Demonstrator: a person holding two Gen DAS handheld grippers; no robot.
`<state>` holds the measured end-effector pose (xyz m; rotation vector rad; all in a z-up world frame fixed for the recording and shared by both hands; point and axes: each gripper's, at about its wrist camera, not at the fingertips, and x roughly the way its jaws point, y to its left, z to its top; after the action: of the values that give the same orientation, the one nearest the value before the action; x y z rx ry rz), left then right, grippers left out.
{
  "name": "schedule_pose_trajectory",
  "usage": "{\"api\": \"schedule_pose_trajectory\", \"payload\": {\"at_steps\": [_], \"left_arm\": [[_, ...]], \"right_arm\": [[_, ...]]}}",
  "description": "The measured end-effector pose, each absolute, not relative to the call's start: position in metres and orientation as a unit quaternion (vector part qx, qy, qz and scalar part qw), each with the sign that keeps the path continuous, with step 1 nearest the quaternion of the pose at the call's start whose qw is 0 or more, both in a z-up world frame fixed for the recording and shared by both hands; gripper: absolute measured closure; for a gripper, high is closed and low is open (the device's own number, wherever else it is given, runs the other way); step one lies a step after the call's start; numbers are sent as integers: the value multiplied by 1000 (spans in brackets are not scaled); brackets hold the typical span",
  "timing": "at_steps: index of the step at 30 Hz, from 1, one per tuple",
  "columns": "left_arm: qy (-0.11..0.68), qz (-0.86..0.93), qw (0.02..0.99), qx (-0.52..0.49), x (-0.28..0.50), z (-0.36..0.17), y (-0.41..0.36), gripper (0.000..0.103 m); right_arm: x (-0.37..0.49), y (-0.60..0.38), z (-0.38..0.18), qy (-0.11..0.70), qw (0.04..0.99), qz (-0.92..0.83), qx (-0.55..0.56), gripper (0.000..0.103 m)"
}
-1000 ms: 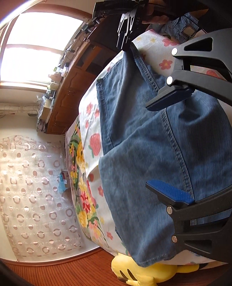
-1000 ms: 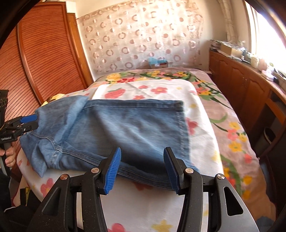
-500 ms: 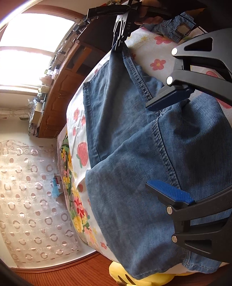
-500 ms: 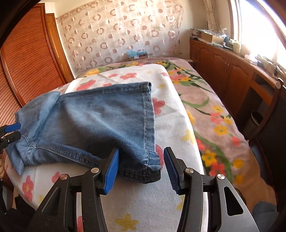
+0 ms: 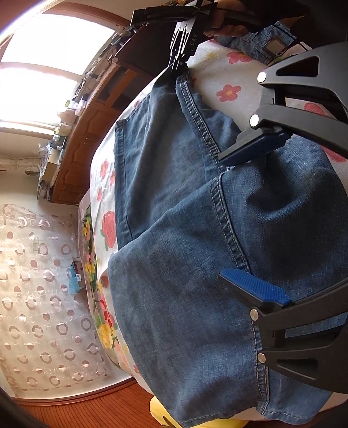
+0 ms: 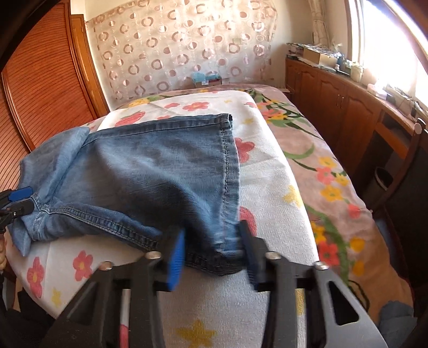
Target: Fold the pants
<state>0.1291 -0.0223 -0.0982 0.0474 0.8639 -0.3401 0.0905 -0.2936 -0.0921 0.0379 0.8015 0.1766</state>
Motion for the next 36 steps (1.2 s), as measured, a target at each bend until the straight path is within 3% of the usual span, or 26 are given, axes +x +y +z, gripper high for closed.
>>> {"api": "schedule_pose_trajectory", "payload": {"at_steps": [1,2,15,24,29,36], "left_arm": [[415,-163,895,22,128,-97,-21,23],[413,-163,896,22,127,-95,-20,23],[375,-130,918,-7,107,-64,29,23],[370,-99,923,-25,95,-65,73,23],[372,-89,923,-31,98,-67,86,23],[369,-94,924,-35,100,-67,82,23]], "right_arm": [[91,-293,-91,389,916,93,20,87],[93,-293,-90,387,916,102,27,88],[101,-192,30,267,930,254,0,88],[90,-83,52,254,885,385,-58,88],[99,-73,43,267,882,379,-85,57],[105,-83,38,278,898,328,-88,57]]}}
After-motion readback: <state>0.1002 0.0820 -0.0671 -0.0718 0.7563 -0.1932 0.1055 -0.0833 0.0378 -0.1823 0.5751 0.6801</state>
